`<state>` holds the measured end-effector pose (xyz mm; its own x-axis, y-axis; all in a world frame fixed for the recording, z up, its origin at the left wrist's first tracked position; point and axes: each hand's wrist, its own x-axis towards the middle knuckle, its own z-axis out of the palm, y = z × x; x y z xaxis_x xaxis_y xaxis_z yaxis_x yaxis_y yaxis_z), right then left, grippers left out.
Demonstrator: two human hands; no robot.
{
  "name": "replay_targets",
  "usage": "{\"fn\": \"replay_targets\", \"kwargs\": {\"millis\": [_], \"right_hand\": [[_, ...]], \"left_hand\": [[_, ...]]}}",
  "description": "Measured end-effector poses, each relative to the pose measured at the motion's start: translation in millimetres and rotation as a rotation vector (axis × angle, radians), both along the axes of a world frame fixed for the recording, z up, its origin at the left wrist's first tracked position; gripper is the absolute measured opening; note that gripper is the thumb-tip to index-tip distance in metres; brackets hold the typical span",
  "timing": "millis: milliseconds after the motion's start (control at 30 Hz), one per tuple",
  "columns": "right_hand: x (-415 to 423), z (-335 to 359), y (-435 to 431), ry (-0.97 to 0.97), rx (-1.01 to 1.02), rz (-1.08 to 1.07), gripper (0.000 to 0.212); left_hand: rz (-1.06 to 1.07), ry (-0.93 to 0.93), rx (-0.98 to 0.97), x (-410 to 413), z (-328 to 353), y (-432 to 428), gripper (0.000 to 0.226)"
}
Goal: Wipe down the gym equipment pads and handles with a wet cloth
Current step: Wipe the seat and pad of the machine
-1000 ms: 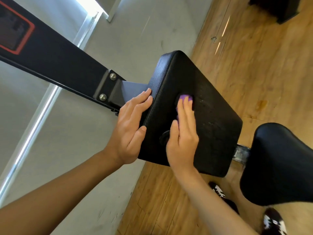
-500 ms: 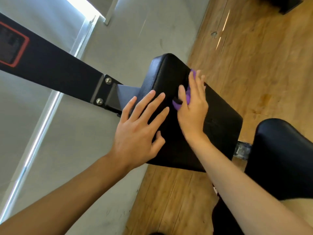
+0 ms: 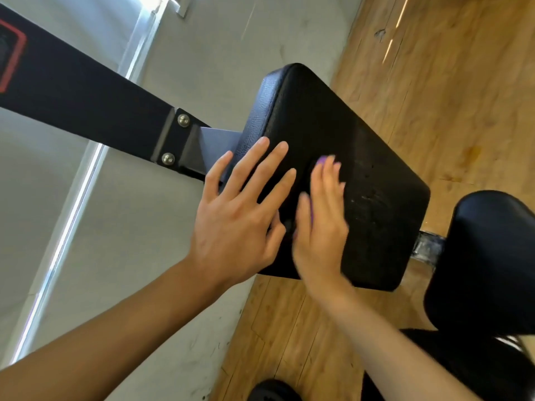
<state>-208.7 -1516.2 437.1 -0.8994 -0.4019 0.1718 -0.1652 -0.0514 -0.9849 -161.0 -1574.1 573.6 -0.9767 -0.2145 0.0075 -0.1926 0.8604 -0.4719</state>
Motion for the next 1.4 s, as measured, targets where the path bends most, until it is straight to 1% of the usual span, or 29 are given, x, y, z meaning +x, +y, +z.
{"fn": "replay_targets", "kwargs": {"millis": [100, 167, 233, 367, 433, 500, 567, 600, 633, 700, 767, 833, 900, 1000, 1067, 1167, 1300, 1333, 1400], "right_hand": [[-80.0, 15.8, -41.4, -0.167, -0.023, -0.130, 0.052], [-104.6, 19.2, -51.9, -0.192, -0.036, -0.143, 0.055], [-92.6, 16.3, -47.0, -0.159, -0.037, -0.125, 0.057], [-12.7, -3.0, -2.4, -0.103, -0.045, -0.041, 0.058], [21.5, -12.8, 18.4, -0.087, -0.065, 0.056, 0.067], [35.5, -16.8, 27.8, -0.032, -0.036, 0.121, 0.076], [16.9, -16.0, 20.1, 0.018, 0.000, 0.114, 0.071], [-3.4, -11.7, 9.2, 0.023, 0.007, 0.076, 0.068], [-30.8, -4.3, -5.0, -0.004, -0.001, 0.030, 0.067], [-86.4, 11.5, -35.2, -0.163, -0.031, -0.045, 0.064], [-115.2, 22.0, -52.3, -0.244, -0.022, -0.090, 0.061], [-96.7, 18.5, -48.3, -0.213, -0.024, -0.101, 0.059], [-41.3, 12.6, -20.6, -0.163, -0.037, -0.059, 0.061], [43.1, -7.6, 26.5, -0.100, 0.012, 0.065, 0.064], [54.6, -15.1, 32.2, -0.068, 0.016, 0.091, 0.063], [5.4, -7.1, 8.2, -0.049, -0.001, 0.017, 0.056], [-96.5, 4.2, -37.5, -0.115, -0.020, -0.068, 0.054], [-104.8, 4.4, -42.0, -0.123, -0.019, -0.086, 0.055], [-83.5, 5.5, -36.4, -0.124, -0.020, -0.093, 0.056]], "left_hand": [[0.000, -0.010, -0.032, -1.6, 0.1, 0.3, 0.052], [-0.006, -0.026, -0.060, -0.9, -1.4, 0.0, 0.052], [-0.009, -0.023, -0.083, 1.6, -1.8, -0.9, 0.053], [-0.022, -0.010, -0.096, 2.1, -1.6, -0.9, 0.053], [-0.026, -0.018, -0.105, 0.6, -1.4, -0.8, 0.053], [-0.028, -0.035, -0.113, 0.4, -1.1, 0.3, 0.054], [-0.029, -0.017, -0.105, 0.8, -0.3, 1.1, 0.053], [-0.031, -0.003, -0.100, 0.3, -0.5, 1.9, 0.053], [-0.034, 0.002, -0.098, -1.1, -0.9, 2.2, 0.052], [-0.032, 0.003, -0.101, -2.1, -0.4, 1.5, 0.054], [-0.027, 0.002, -0.097, -2.2, -0.3, 0.6, 0.056], [-0.023, 0.010, -0.082, -0.8, -2.6, 1.2, 0.055], [-0.016, 0.031, -0.074, 0.8, -2.7, 1.8, 0.052], [-0.012, 0.008, -0.071, 0.6, -3.0, 1.4, 0.052], [-0.002, 0.004, -0.078, 0.4, -2.8, 1.4, 0.052], [-0.005, 0.025, -0.076, -0.2, -2.9, 3.2, 0.051], [-0.016, 0.041, -0.082, -1.6, -4.0, 2.6, 0.052], [-0.018, 0.035, -0.084, -1.1, -4.5, 2.7, 0.052], [-0.028, 0.028, -0.099, 1.0, -5.5, 1.8, 0.051]]}}
